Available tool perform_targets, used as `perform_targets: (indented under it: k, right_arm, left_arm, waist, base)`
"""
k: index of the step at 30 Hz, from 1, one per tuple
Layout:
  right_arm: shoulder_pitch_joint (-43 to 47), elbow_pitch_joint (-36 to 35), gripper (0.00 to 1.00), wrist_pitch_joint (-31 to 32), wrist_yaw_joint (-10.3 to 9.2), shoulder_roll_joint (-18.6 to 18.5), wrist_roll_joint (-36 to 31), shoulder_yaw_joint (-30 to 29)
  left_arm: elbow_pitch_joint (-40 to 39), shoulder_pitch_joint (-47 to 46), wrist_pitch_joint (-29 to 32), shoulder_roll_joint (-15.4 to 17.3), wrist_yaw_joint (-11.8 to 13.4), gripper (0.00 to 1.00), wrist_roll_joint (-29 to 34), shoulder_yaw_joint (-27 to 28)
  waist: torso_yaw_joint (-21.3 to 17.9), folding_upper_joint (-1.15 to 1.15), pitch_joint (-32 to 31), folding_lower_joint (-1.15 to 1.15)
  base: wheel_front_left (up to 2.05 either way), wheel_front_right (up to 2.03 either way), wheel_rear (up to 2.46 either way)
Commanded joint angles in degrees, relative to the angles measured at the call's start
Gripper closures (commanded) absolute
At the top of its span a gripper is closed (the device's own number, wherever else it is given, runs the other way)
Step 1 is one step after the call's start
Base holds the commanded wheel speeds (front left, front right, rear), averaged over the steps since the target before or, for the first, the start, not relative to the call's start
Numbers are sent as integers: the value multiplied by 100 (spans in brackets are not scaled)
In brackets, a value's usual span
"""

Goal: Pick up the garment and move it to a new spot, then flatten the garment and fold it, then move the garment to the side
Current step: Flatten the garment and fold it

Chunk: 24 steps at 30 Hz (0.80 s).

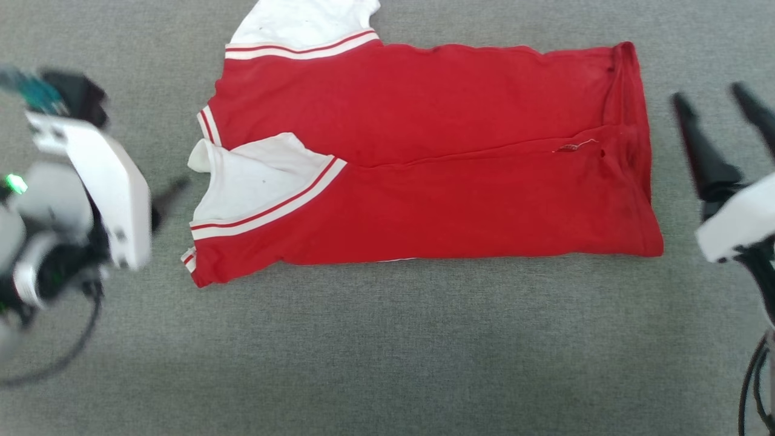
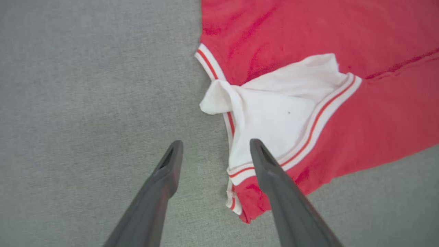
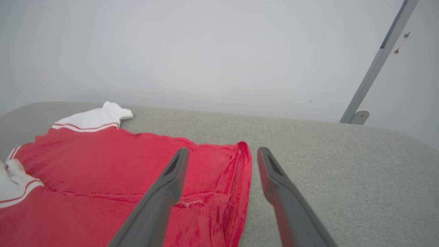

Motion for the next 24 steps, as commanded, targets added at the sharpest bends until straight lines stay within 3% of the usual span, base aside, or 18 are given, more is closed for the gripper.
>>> perform_targets:
  k: [1, 6, 11, 19, 23, 24]
  right_arm:
    - [112, -159, 0, -159, -2, 100, -144, -139]
    - [399, -631, 0, -549, -2, 660, -592, -653]
    - [663, -854, 0, -501, -2, 1032, -700, -831]
    - [1014, -772, 0, 177, -1, 1230, -488, -619]
    - [1087, -667, 0, 568, -2, 1244, -427, -549]
    - [1121, -619, 0, 698, -1, 1245, -389, -502]
  left_arm:
    - [-275, 207, -10, 74, 139, 0, -20, -22]
    - [-1092, 782, -82, 376, 647, 0, -179, -45]
    - [-1259, 1178, -164, 471, 918, 0, -310, -100]
    - [-416, 1194, -203, 199, 869, 0, -106, -304]
    - [162, 1164, -76, -169, 643, 1, -187, -465]
    - [269, 1146, -76, -265, 536, 52, -212, -498]
  waist:
    - [-22, 0, -12, 0]
    - [-127, 0, -12, 0]
    - [-286, 0, 47, 0]
    - [-474, 0, 139, 0]
    - [-467, 0, 159, 0]
    - [-457, 0, 156, 0]
  base:
    - [0, 0, 0]
    - [0, 0, 0]
    - [0, 0, 0]
    - [0, 0, 0]
    - [0, 0, 0]
    - [0, 0, 0]
